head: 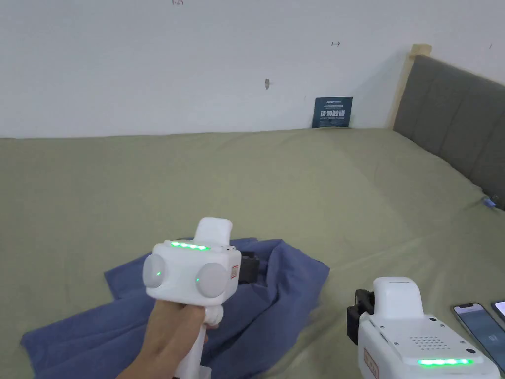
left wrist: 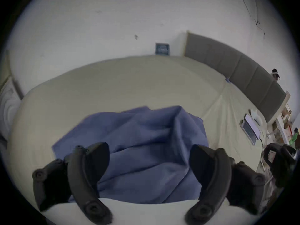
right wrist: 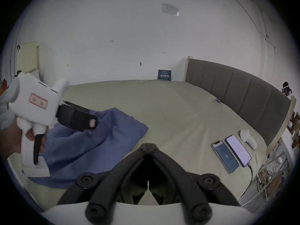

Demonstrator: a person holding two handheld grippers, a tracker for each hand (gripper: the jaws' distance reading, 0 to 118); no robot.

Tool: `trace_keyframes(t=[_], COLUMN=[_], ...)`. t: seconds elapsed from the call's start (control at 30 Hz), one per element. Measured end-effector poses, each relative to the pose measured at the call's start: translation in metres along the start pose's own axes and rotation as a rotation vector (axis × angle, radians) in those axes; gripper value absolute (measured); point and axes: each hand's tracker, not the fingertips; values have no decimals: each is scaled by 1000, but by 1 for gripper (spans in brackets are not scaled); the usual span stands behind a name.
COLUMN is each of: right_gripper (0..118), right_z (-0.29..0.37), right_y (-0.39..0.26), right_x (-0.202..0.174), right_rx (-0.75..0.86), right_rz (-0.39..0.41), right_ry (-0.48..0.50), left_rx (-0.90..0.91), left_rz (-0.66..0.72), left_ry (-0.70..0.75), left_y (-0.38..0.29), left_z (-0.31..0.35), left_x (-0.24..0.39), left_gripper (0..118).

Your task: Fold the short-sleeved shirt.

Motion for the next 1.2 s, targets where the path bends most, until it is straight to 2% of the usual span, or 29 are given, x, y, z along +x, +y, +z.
trace_keyframes(t=[0.03, 0.13, 0.33, 0.43, 0.53, 0.67, 0.77, 1.03, 1.07, 1.1, 1.13, 1.17, 1.2], right_gripper=[0, 0, 0, 0, 0, 0, 0, 0, 0, 0, 0, 0, 0], right_z=[4, 14, 42, 51, 54, 51, 44, 7, 1, -5, -12, -18, -24], right_y=[0, 2, 8, 10, 11, 10, 10, 4, 2, 0, -2, -3, -4], right_x=[-4, -22, -51, -63, -75, -85, -89, -93, -93, -93, -92, -91, -90], right_rx=[10, 32, 70, 87, 95, 91, 77, 13, 3, -5, -19, -30, -38], right_rz=[1, 24, 6, -3, -2, 3, 7, 23, 29, 34, 45, 49, 50], right_ry=[12, 27, 84, 107, 128, 148, 156, 155, 155, 153, 145, 143, 139], left_rx=[31, 104, 165, 203, 224, 186, 157, -137, -170, -209, -231, -256, -295], left_rz=[6, 44, 103, 174, 169, 216, 183, 192, 224, 252, 268, 278, 272], left_ry=[19, 102, 241, 289, 374, 357, 379, 311, 312, 318, 310, 322, 333], left_y=[-6, -34, -89, -106, -114, -115, -111, -86, -86, -84, -83, -83, -84], left_z=[24, 88, 200, 237, 256, 250, 230, 88, 72, 56, 40, 27, 18], left_x=[-13, -52, -118, -143, -153, -166, -167, -223, -229, -235, -242, -247, -248], left_gripper=[0, 0, 0, 0, 0, 0, 0, 3, 9, 38, 78, 113, 118])
